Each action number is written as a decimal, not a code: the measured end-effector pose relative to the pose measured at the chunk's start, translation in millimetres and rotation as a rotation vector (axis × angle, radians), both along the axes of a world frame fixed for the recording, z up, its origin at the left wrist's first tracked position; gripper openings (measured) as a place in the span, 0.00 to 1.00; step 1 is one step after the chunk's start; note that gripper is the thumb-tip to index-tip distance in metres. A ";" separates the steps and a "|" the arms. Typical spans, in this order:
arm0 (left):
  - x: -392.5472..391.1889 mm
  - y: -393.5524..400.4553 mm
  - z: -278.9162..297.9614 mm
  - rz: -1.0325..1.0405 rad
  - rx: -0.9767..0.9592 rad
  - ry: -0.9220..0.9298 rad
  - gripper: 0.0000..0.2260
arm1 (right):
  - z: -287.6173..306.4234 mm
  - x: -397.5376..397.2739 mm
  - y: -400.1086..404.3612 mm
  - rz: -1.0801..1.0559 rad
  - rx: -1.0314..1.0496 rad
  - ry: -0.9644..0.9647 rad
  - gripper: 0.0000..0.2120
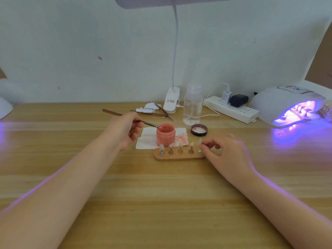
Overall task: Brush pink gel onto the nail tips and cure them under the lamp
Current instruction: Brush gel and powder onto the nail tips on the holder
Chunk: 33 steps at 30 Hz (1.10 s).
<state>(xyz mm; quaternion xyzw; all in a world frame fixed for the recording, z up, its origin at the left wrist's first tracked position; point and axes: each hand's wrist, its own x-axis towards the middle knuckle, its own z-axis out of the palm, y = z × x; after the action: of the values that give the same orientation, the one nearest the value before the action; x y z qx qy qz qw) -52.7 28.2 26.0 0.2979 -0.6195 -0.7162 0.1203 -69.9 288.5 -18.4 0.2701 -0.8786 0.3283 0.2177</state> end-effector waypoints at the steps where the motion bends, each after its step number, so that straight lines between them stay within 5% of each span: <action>1: -0.4 -0.7 -0.3 -0.004 0.001 -0.003 0.05 | 0.1 0.1 0.0 0.001 -0.001 -0.003 0.03; 22: -0.5 -8.9 -1.1 0.077 0.009 0.010 0.05 | 4.1 5.4 -2.1 0.036 -0.040 0.036 0.03; 27: 7.1 6.0 11.4 0.139 -0.085 0.255 0.04 | 3.3 4.0 -2.3 0.017 -0.102 0.005 0.03; 33: 33.0 64.8 19.6 -0.117 -0.315 0.538 0.06 | 4.0 1.2 -3.8 -0.025 -0.164 -0.107 0.02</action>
<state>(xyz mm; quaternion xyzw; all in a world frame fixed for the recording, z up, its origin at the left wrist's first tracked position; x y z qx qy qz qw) -19.7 93.0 45.6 0.0391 -0.6849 -0.6702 0.2831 -68.7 284.8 -14.4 0.2224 -0.8624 0.4104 0.1959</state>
